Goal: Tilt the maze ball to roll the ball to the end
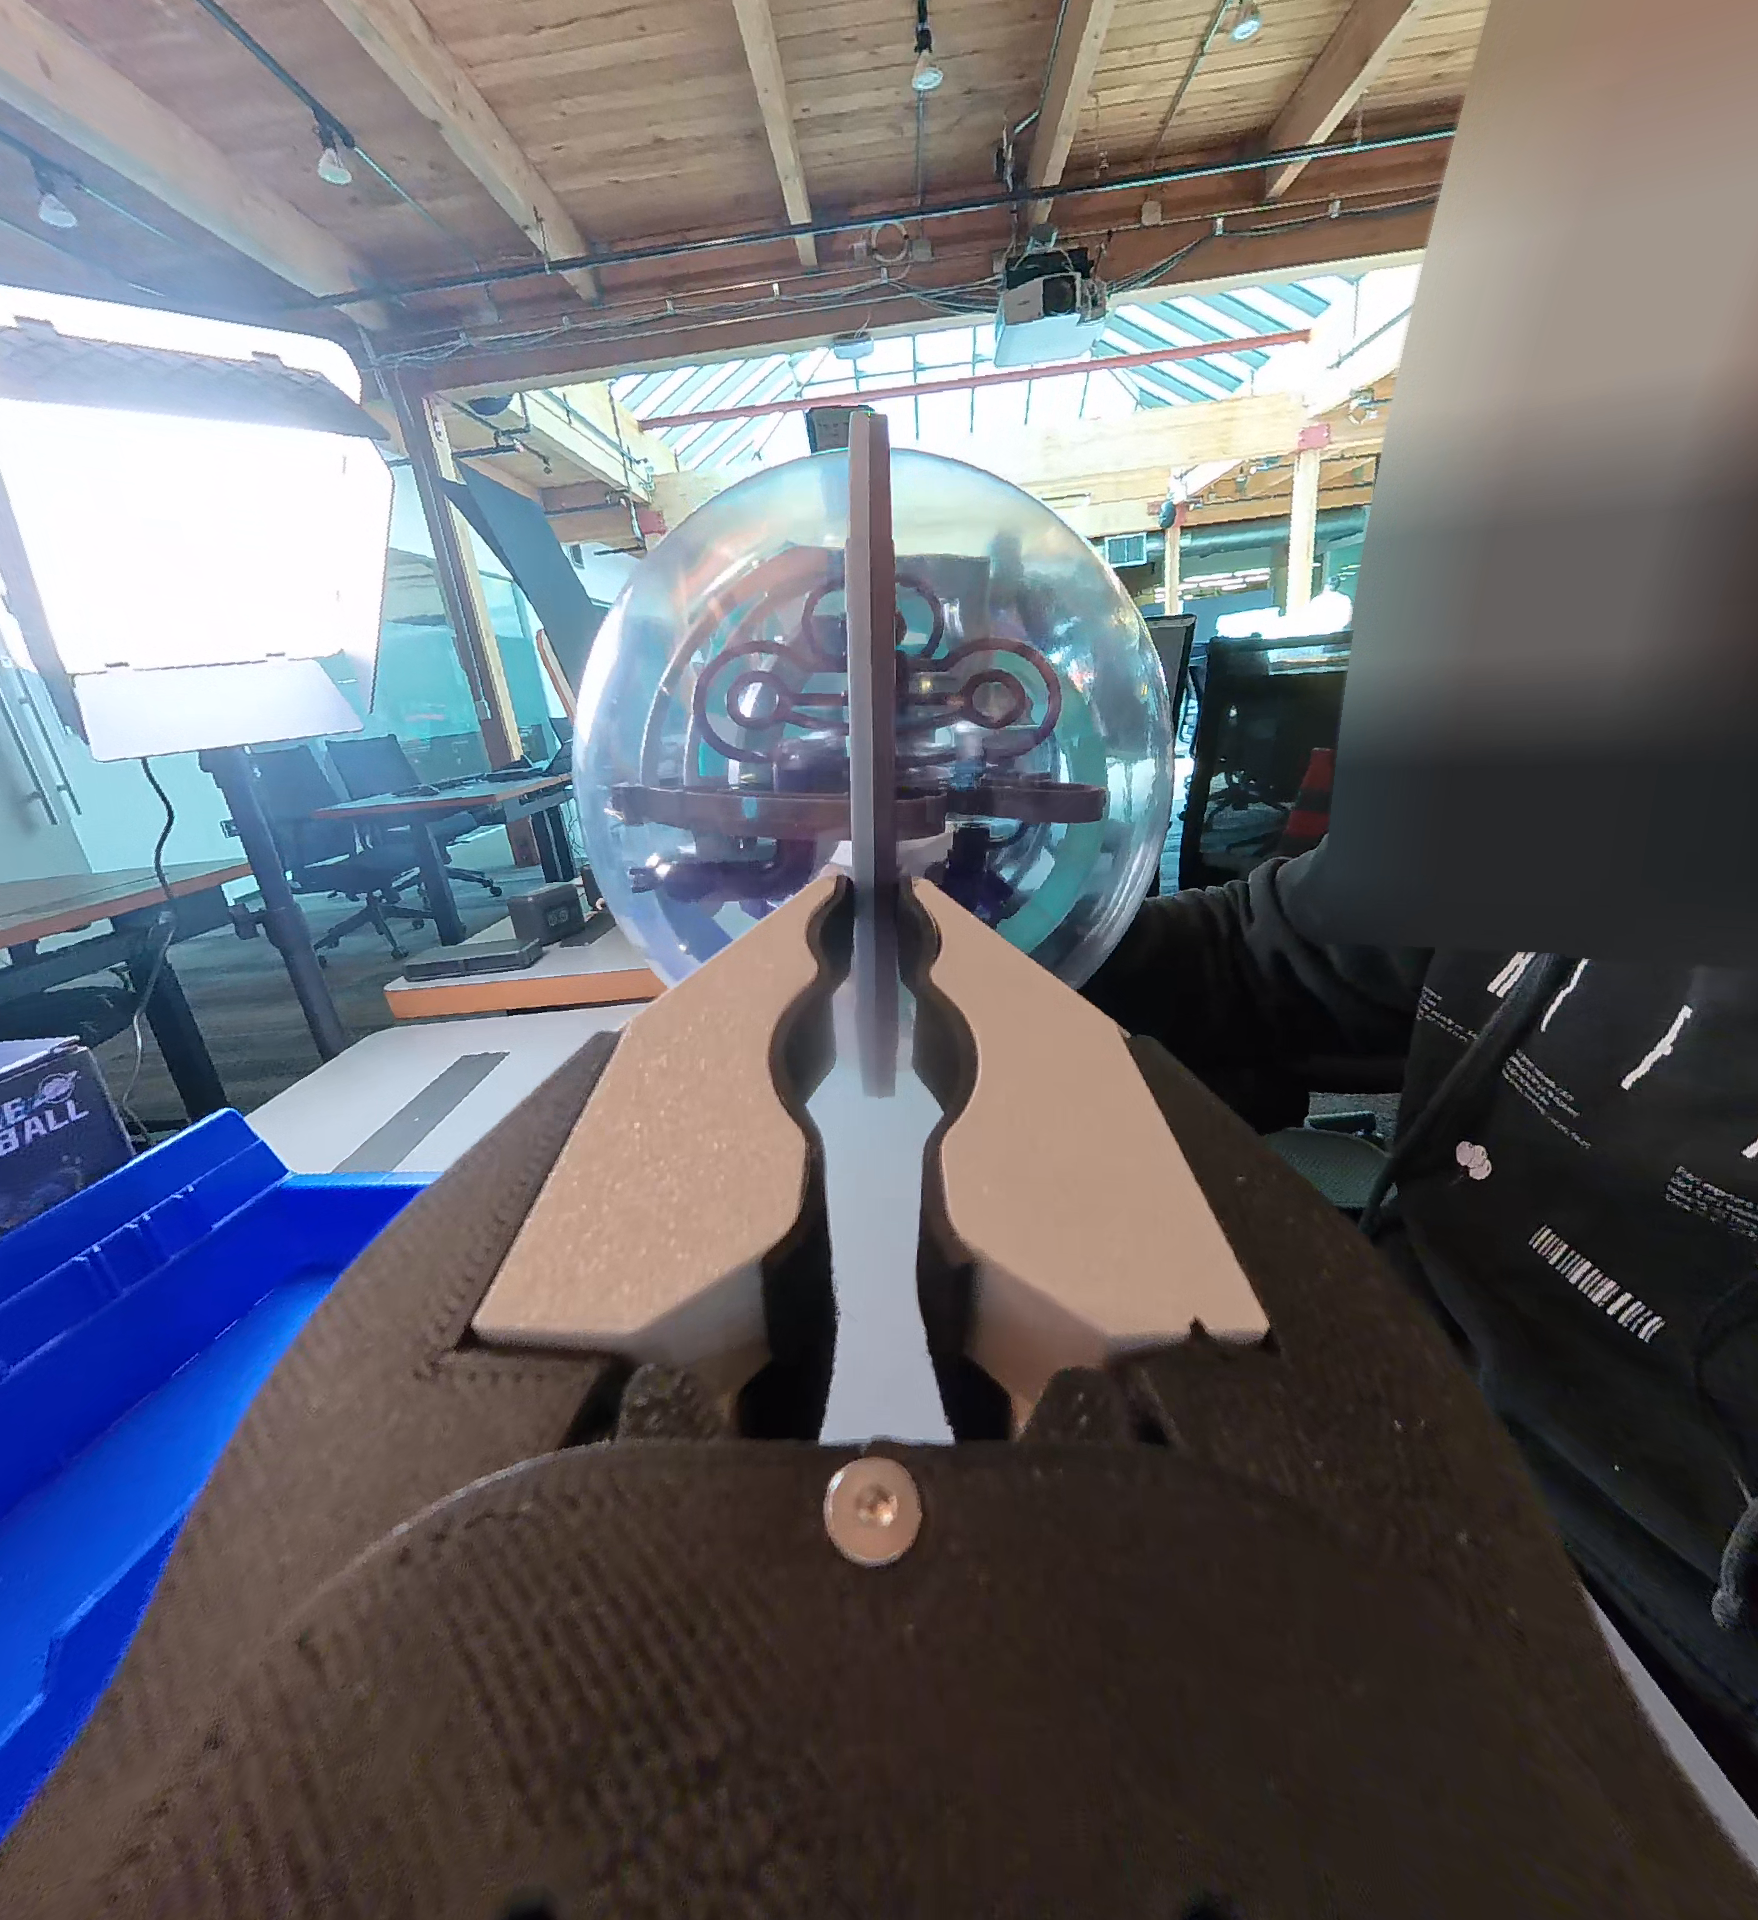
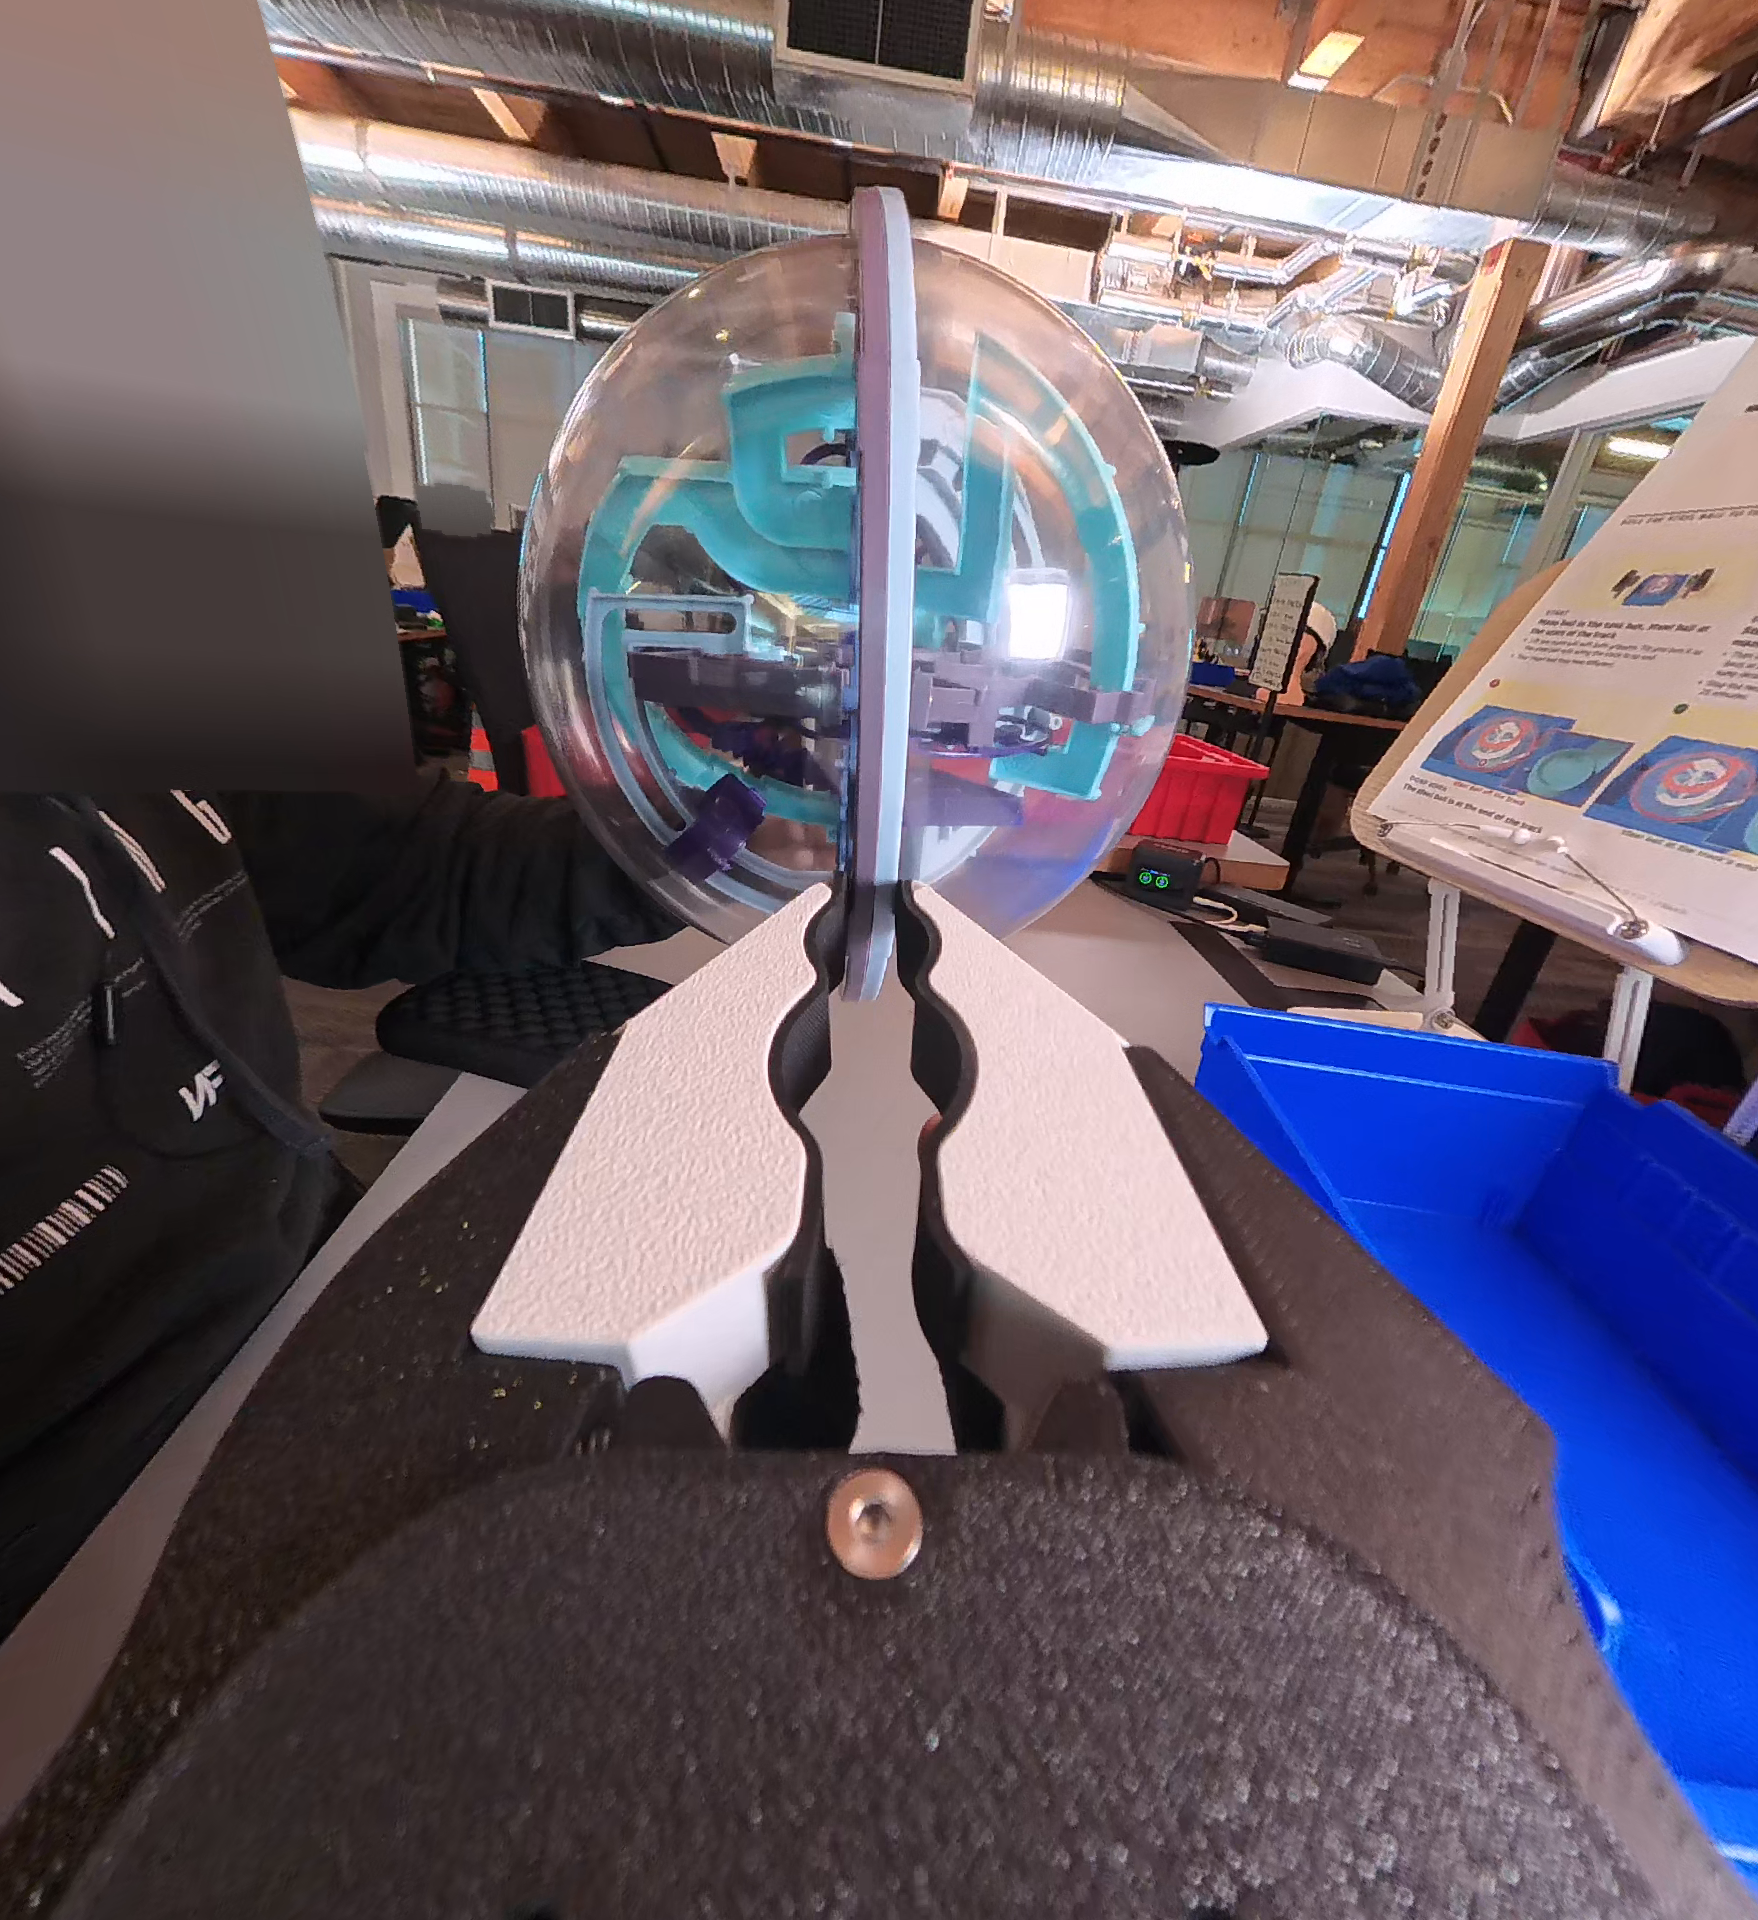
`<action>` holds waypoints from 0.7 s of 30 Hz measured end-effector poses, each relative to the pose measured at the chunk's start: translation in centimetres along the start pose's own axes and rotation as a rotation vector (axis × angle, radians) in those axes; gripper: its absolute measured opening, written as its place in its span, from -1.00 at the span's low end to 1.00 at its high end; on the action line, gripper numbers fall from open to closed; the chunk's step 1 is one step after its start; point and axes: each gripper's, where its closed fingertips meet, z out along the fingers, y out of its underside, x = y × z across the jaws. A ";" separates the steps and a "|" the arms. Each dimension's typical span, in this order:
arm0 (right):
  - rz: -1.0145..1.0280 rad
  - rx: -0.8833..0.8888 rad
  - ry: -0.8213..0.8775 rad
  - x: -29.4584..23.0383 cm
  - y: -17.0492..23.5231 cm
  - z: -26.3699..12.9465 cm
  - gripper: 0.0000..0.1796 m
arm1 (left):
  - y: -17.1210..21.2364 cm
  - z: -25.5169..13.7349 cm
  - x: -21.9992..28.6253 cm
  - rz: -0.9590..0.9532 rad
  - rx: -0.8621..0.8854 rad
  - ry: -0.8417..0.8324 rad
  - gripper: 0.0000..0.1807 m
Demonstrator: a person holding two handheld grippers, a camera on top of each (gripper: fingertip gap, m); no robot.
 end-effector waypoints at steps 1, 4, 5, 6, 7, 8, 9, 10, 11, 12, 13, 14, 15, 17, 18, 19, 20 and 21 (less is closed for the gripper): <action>0.004 -0.001 0.000 0.0 0.1 0.0 -0.92 | 0.0 0.0 0.0 -0.006 0.002 0.000 -0.93; 0.020 -0.001 0.001 -0.1 0.3 0.0 -0.92 | 0.3 -0.1 0.0 -0.031 0.008 -0.002 -0.93; 0.024 -0.002 0.001 -0.1 0.4 0.0 -0.92 | 0.4 -0.2 0.0 -0.038 0.010 -0.003 -0.93; 0.027 -0.003 0.001 -0.1 0.5 -0.1 -0.93 | 0.5 -0.2 0.0 -0.043 0.010 -0.004 -0.93; 0.030 -0.005 0.002 -0.1 0.6 -0.1 -0.92 | 0.7 -0.2 -0.1 -0.048 0.011 -0.005 -0.93; 0.034 -0.006 0.002 -0.1 0.6 -0.1 -0.92 | 0.7 -0.3 -0.1 -0.052 0.011 -0.006 -0.93; 0.038 -0.008 0.001 -0.1 0.7 -0.1 -0.92 | 0.8 -0.3 -0.1 -0.055 0.011 -0.007 -0.92; 0.042 -0.009 0.001 -0.1 0.8 -0.1 -0.92 | 0.9 -0.3 0.0 -0.059 0.011 -0.008 -0.92; 0.047 -0.009 0.001 -0.1 0.9 0.0 -0.92 | 1.0 -0.3 0.0 -0.063 0.011 -0.009 -0.92; 0.053 -0.009 0.001 -0.1 1.0 -0.1 -0.93 | 1.0 -0.4 -0.1 -0.068 0.011 -0.011 -0.92; 0.060 -0.009 0.000 -0.1 1.1 -0.1 -0.93 | 1.1 -0.4 0.0 -0.074 0.012 -0.011 -0.92; 0.068 -0.009 -0.001 -0.1 1.2 -0.1 -0.92 | 1.2 -0.4 0.0 -0.083 0.014 -0.012 -0.92; 0.075 -0.009 -0.003 -0.1 1.3 -0.1 -0.93 | 1.3 -0.5 0.0 -0.092 0.018 -0.012 -0.92; 0.088 -0.011 -0.003 -0.2 1.5 -0.1 -0.93 | 1.5 -0.5 0.0 -0.111 0.024 -0.015 -0.92; 0.094 -0.013 -0.003 -0.2 1.6 -0.1 -0.93 | 1.6 -0.6 0.0 -0.122 0.026 -0.017 -0.92; 0.100 -0.014 -0.002 -0.3 1.8 -0.2 -0.93 | 1.8 -0.6 0.0 -0.132 0.028 -0.018 -0.92; 0.106 -0.015 -0.002 -0.3 1.8 -0.2 -0.93 | 2.0 -0.6 0.0 -0.142 0.029 -0.020 -0.92; 0.113 -0.016 -0.001 -0.3 1.9 -0.3 -0.93 | 2.2 -0.6 0.0 -0.152 0.030 -0.021 -0.92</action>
